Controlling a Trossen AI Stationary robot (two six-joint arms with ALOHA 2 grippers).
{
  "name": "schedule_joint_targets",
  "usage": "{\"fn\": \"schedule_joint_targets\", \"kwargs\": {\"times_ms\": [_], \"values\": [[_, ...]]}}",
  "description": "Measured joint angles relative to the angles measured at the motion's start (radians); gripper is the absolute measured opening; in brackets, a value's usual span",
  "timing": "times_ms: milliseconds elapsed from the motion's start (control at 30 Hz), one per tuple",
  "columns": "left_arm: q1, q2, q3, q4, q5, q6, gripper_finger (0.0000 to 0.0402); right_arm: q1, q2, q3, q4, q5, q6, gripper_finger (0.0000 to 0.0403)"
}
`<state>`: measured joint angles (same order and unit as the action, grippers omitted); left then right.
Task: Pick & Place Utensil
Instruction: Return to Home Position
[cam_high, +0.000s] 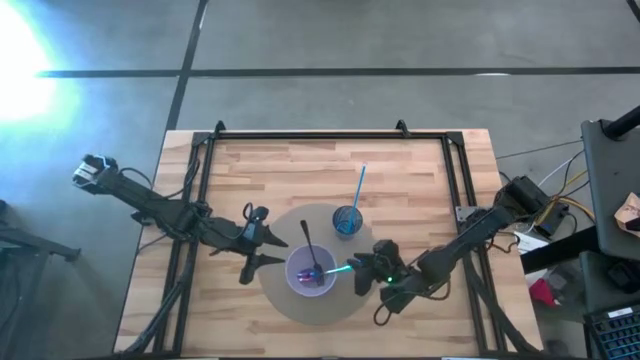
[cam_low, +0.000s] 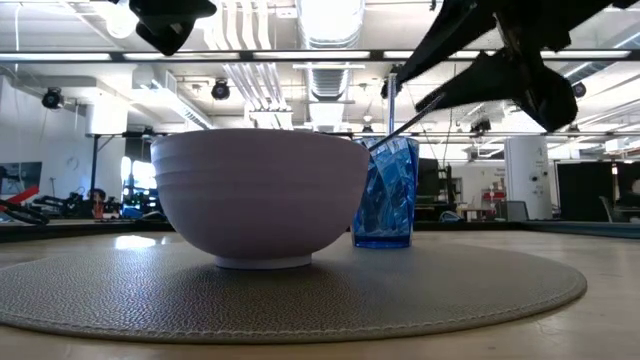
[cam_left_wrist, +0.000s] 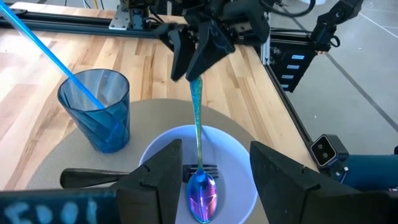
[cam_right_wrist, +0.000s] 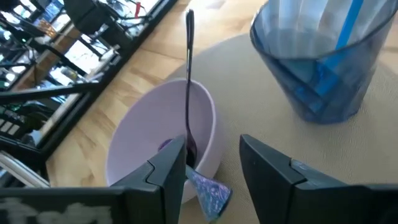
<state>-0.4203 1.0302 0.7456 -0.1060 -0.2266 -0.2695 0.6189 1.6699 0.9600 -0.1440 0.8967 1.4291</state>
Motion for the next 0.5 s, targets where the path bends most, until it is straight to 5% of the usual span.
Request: {"fn": "schedule_joint_targets", "kwargs": {"times_ms": [233,500], "values": [[0.007,-0.044,0.0,-0.014,0.005,0.033,0.0179,0.0,-0.102,0.0,-0.047,0.037,-0.133,0.0152],[0.086,-0.201,0.0,-0.094,0.107,0.047,0.0152,-0.003,-0.291,-0.001,-0.048,0.076,-0.504,0.0131]]}}
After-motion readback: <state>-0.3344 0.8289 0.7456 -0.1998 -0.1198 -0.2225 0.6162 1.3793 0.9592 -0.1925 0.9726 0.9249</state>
